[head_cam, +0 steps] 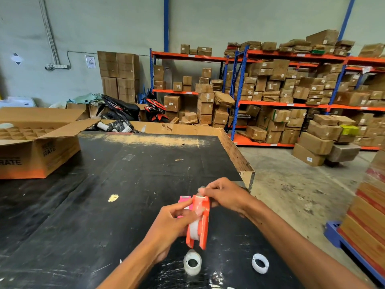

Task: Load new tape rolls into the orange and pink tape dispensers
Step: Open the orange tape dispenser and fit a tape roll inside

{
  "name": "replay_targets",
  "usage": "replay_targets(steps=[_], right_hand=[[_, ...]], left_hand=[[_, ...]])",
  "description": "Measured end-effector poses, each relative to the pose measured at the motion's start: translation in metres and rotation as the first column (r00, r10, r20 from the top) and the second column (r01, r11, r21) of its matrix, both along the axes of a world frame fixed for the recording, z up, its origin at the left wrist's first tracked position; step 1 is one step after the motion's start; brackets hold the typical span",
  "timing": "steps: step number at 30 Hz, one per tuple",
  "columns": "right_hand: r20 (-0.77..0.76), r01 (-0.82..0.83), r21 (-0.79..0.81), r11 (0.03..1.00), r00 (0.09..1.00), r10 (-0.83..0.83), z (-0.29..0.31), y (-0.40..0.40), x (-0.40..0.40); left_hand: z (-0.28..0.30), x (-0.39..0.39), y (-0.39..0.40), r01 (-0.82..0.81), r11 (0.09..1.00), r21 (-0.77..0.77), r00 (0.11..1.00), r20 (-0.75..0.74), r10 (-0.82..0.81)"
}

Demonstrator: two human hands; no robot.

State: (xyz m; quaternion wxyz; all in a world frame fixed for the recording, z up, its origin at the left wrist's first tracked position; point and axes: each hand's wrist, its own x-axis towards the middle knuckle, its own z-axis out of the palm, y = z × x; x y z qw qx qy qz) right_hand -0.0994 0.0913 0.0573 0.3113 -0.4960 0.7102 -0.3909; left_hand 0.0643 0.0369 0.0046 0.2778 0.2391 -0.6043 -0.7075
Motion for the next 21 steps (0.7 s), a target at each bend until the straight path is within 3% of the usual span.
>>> replay_targets(steps=[5, 17, 21], right_hand=[[0.156, 0.236, -0.122, 0.964, 0.964, -0.216, -0.026, 0.016, -0.013], [0.294, 0.349, -0.014, 0.937, 0.897, -0.33, -0.085, 0.017, -0.056], [0.237, 0.397, 0.033, 0.917, 0.888, -0.393, -0.101, 0.0, -0.07]], left_hand=[[-0.001, -0.036, -0.008, -0.049, 0.995, 0.092, 0.995, 0.096, 0.041], [-0.026, -0.121, -0.005, -0.162, 0.979, 0.127, 0.959, 0.254, 0.126], [-0.044, -0.138, -0.011, -0.183, 0.977, 0.111, 0.945, 0.292, 0.144]])
